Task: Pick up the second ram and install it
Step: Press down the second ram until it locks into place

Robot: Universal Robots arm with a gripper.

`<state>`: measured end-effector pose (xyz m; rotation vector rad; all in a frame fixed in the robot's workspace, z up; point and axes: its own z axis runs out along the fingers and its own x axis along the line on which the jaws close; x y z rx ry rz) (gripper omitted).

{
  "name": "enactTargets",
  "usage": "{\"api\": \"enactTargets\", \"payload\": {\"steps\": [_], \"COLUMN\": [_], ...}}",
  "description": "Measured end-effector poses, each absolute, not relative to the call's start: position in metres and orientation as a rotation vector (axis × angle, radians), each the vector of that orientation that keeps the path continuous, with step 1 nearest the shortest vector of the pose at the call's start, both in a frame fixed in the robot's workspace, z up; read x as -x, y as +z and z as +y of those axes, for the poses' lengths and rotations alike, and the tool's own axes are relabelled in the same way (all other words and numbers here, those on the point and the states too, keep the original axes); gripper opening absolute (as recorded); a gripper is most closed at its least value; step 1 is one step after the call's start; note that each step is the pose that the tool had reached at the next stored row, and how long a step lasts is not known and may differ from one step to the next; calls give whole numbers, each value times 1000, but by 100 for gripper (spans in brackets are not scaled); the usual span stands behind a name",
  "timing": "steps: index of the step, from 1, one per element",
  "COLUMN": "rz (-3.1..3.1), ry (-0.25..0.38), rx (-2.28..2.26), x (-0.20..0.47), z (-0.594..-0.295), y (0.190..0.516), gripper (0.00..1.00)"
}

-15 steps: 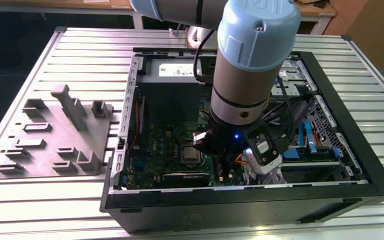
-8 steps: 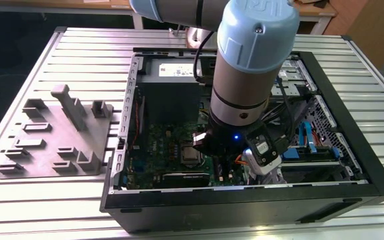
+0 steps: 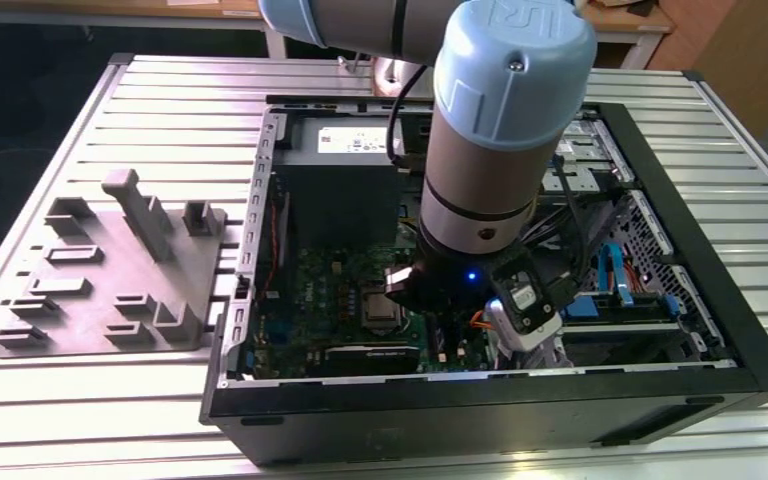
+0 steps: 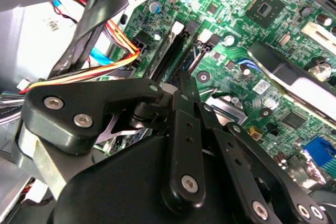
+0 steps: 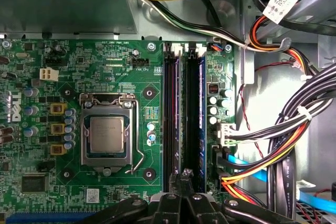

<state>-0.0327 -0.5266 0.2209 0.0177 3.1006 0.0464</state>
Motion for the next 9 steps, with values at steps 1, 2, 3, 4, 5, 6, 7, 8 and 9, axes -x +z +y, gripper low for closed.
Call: {"api": "enactTargets", "payload": {"steps": [1,2,3,4,5,6,7,8,9], "rz": [3101,3101,3101,3101,3101,3101,3101,3101,3101], "ry": [45,45,45,46,46,46,47,47,46], "rx": [-18,-18,-18,-18,-18,-18,-18,-18,-18], "x": [33,33,33,33,33,33,33,33,33], "z": [-527,-527,-527,-527,-527,-527,-527,-527,-527], "y": [220,220,219,219,219,219,219,218,217], "gripper": [10,10,10,10,10,10,10,10,10]}}
